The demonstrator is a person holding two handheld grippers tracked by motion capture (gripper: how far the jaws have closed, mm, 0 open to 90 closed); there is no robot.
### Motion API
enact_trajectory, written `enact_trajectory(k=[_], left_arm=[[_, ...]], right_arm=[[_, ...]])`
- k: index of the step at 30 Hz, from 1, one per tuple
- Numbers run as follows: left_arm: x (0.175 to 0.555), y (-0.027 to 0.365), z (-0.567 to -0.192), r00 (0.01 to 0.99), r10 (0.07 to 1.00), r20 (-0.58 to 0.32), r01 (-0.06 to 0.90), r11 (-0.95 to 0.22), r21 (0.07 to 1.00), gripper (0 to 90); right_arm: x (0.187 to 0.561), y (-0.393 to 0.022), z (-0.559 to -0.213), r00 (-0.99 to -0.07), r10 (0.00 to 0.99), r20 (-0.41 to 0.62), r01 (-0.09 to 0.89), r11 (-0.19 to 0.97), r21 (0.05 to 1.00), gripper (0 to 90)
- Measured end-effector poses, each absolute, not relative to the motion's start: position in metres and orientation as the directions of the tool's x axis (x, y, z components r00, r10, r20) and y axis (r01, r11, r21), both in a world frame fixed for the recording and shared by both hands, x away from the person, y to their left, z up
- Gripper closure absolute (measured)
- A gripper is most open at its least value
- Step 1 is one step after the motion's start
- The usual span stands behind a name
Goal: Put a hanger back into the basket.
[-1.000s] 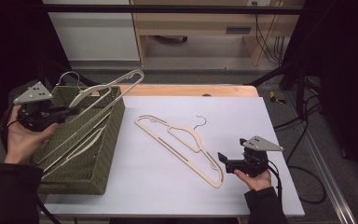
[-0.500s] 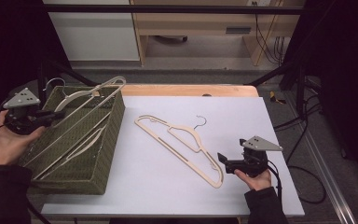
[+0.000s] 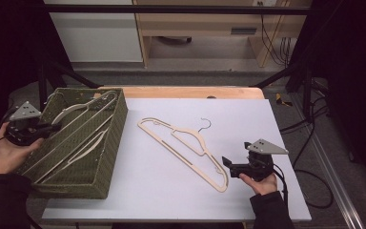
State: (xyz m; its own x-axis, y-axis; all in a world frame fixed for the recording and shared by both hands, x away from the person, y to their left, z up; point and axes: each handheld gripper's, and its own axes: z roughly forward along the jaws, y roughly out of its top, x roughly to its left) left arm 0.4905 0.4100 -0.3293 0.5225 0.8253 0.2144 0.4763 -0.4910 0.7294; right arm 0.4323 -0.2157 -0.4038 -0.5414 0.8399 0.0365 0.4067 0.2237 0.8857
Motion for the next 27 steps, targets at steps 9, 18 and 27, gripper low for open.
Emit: enact_trajectory(k=[9, 18, 27], left_arm=[[0.496, 0.416, -0.366, 0.496, 0.837, 0.23, 0.522, -0.5, 0.691, 85.7], [0.494, 0.415, -0.375, 0.522, 0.828, 0.204, 0.532, -0.504, 0.68, 85.5], [0.489, 0.392, -0.381, 0.601, 0.786, 0.147, 0.576, -0.553, 0.601, 77.6]], right_arm=[[0.433, -0.214, -0.405, -0.541, 0.841, 0.036, 0.411, 0.227, 0.883, 3.7], [0.432, -0.213, -0.405, -0.542, 0.84, 0.035, 0.408, 0.226, 0.885, 3.7], [0.432, -0.213, -0.404, -0.542, 0.839, 0.035, 0.406, 0.226, 0.885, 3.9]])
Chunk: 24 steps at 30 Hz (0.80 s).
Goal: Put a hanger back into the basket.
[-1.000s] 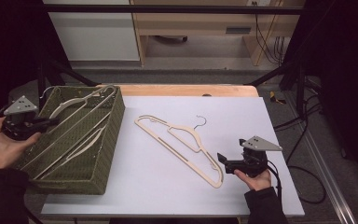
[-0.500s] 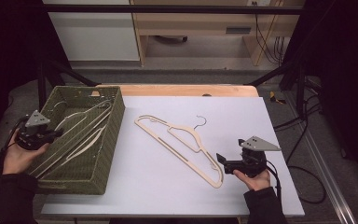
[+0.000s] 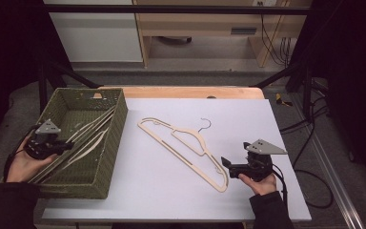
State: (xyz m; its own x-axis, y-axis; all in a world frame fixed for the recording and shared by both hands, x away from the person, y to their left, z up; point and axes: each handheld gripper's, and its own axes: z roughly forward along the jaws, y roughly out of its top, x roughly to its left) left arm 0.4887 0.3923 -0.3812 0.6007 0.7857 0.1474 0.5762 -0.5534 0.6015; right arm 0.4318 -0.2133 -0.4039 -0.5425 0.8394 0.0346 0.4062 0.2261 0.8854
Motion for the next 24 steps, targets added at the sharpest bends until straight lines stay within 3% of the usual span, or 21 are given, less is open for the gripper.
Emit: enact_trajectory(k=[1, 5, 13, 21, 24], left_arm=[[0.488, 0.389, -0.383, 0.602, 0.783, 0.159, 0.577, -0.564, 0.591, 73.8], [0.487, 0.382, -0.385, 0.625, 0.763, 0.163, 0.586, -0.597, 0.547, 72.2], [0.481, 0.381, -0.383, 0.644, 0.75, 0.151, 0.577, -0.605, 0.548, 65.0], [0.468, 0.383, -0.363, 0.65, 0.749, 0.129, 0.54, -0.575, 0.614, 59.4], [0.464, 0.38, -0.354, 0.626, 0.771, 0.117, 0.518, -0.524, 0.676, 52.7]], right_arm=[[0.432, -0.213, -0.404, -0.542, 0.84, 0.035, 0.407, 0.226, 0.885, 3.9], [0.432, -0.213, -0.404, -0.54, 0.841, 0.035, 0.408, 0.226, 0.885, 3.9], [0.431, -0.215, -0.403, -0.544, 0.839, 0.034, 0.405, 0.227, 0.886, 3.9], [0.431, -0.216, -0.402, -0.539, 0.841, 0.039, 0.403, 0.217, 0.889, 4.0], [0.43, -0.216, -0.402, -0.535, 0.844, 0.041, 0.401, 0.211, 0.892, 4.1]])
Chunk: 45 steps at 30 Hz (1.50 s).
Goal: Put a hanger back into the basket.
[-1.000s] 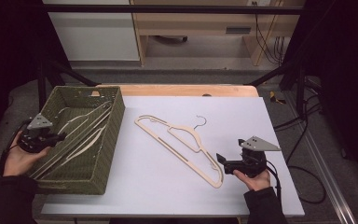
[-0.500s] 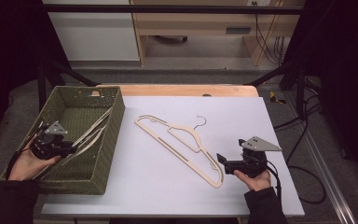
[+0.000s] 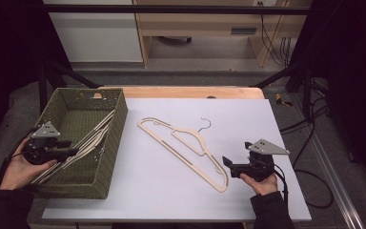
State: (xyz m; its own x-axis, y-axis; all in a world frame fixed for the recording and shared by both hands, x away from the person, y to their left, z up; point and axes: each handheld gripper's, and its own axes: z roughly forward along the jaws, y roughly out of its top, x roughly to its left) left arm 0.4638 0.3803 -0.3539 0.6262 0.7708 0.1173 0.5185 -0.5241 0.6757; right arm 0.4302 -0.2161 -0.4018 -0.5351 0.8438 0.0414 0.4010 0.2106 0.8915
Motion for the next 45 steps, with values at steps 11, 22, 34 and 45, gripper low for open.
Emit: enact_trajectory(k=[11, 22, 34, 45], left_arm=[[0.444, 0.334, -0.326, 0.666, 0.744, 0.055, 0.347, -0.373, 0.86, 22.8], [0.429, 0.255, -0.319, 0.732, 0.68, 0.033, 0.238, -0.301, 0.923, 9.7], [0.433, 0.192, -0.356, 0.76, 0.649, -0.022, 0.257, -0.269, 0.928, 9.8], [0.436, 0.178, -0.387, 0.761, 0.648, -0.04, 0.306, -0.304, 0.902, 10.7]], right_arm=[[0.432, -0.214, -0.405, -0.543, 0.839, 0.031, 0.412, 0.234, 0.881, 5.1], [0.435, -0.207, -0.408, -0.557, 0.83, 0.027, 0.417, 0.252, 0.873, 6.2], [0.44, -0.2, -0.415, -0.563, 0.826, 0.026, 0.442, 0.275, 0.854, 7.3], [0.459, -0.185, -0.433, -0.565, 0.825, 0.01, 0.493, 0.328, 0.806, 13.7]])
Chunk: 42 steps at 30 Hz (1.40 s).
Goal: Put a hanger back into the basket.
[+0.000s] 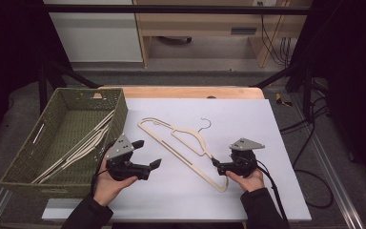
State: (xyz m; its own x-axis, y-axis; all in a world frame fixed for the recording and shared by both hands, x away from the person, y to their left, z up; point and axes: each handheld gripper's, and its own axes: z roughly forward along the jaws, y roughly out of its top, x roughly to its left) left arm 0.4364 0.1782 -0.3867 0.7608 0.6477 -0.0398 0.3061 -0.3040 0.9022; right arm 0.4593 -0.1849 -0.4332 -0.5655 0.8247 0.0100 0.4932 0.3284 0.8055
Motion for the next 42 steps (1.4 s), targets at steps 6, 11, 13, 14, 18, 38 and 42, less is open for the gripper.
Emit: enact_trajectory(k=[6, 11, 13, 14, 18, 38, 42], left_arm=[[0.44, 0.176, -0.395, 0.757, 0.652, -0.04, 0.332, -0.331, 0.884, 10.6], [0.442, 0.175, -0.397, 0.759, 0.65, -0.039, 0.332, -0.335, 0.882, 10.9], [0.442, 0.175, -0.397, 0.759, 0.65, -0.038, 0.333, -0.337, 0.881, 11.3], [0.442, 0.174, -0.398, 0.758, 0.651, -0.038, 0.334, -0.337, 0.88, 11.3], [0.443, 0.174, -0.4, 0.759, 0.65, -0.035, 0.338, -0.347, 0.875, 11.6], [0.442, 0.176, -0.4, 0.757, 0.652, -0.025, 0.331, -0.351, 0.876, 13.5], [0.442, 0.175, -0.401, 0.757, 0.653, -0.024, 0.332, -0.353, 0.875, 13.7]], right_arm=[[0.479, -0.175, -0.455, -0.567, 0.823, 0.01, 0.556, 0.374, 0.743, 21.4], [0.49, -0.169, -0.472, -0.566, 0.825, -0.012, 0.594, 0.418, 0.687, 27.8], [0.493, -0.168, -0.475, -0.563, 0.826, -0.014, 0.6, 0.421, 0.68, 32.6], [0.494, -0.168, -0.476, -0.563, 0.826, -0.01, 0.604, 0.42, 0.677, 35.0], [0.494, -0.166, -0.477, -0.569, 0.822, -0.02, 0.602, 0.433, 0.67, 40.4], [0.49, -0.162, -0.469, -0.541, 0.841, 0.021, 0.669, 0.415, 0.616, 73.2], [0.49, -0.161, -0.469, -0.569, 0.823, -0.001, 0.648, 0.449, 0.615, 76.5]])
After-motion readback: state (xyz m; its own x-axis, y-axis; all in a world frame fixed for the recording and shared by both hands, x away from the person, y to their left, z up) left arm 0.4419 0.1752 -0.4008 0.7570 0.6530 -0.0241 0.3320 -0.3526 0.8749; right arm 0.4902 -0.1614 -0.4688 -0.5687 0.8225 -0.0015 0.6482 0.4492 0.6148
